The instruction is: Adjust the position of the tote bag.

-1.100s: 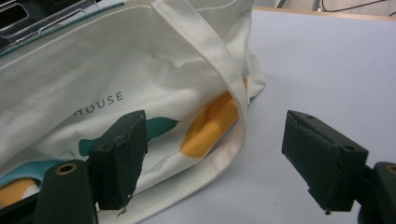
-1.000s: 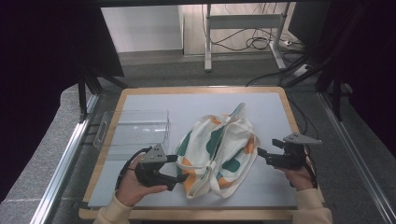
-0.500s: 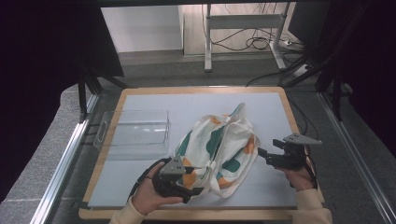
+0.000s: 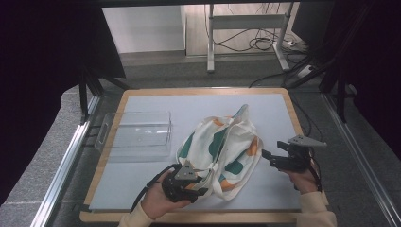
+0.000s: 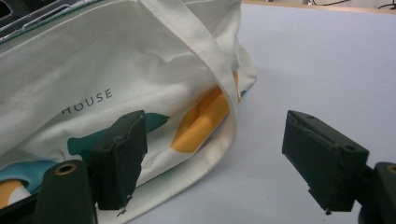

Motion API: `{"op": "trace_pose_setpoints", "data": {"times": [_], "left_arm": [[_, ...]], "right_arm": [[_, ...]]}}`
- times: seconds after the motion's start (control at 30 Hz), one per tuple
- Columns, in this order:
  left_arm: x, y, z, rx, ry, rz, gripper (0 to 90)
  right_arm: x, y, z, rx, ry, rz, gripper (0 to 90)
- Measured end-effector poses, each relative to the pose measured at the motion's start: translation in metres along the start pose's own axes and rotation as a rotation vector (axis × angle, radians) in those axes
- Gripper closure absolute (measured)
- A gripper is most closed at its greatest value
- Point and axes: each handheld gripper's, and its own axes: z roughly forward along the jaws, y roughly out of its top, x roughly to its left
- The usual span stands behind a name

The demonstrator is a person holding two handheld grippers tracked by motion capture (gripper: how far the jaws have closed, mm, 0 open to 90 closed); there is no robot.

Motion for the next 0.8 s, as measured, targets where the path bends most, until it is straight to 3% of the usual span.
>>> {"op": "trace_pose_setpoints", "data": {"times": [0.07,0.2,0.53,0.7,0.8], "left_arm": [[0.0038,-0.0011,-0.0015,-0.003,-0.033,-0.011,71.9],[0.0058,-0.002,-0.0027,-0.002,-0.04,-0.007,82.8],[0.0087,-0.0036,-0.0044,-0.003,-0.051,-0.001,83.9],[0.009,-0.004,-0.0045,-0.005,-0.05,-0.002,83.9],[0.0092,-0.0038,-0.0047,-0.005,-0.049,0.003,83.9]], "right_arm": [[0.0001,0.0,0.0002,0.002,-0.001,-0.002,22.2],[-0.0003,0.0,0.0001,0.002,-0.002,-0.002,22.2],[-0.0002,-0.0001,-0.001,-0.018,-0.003,-0.025,22.8],[0.0004,0.0014,0.0004,-0.017,-0.008,0.019,24.6],[0.0006,0.0062,-0.0002,-0.015,0.001,0.019,25.1]]}}
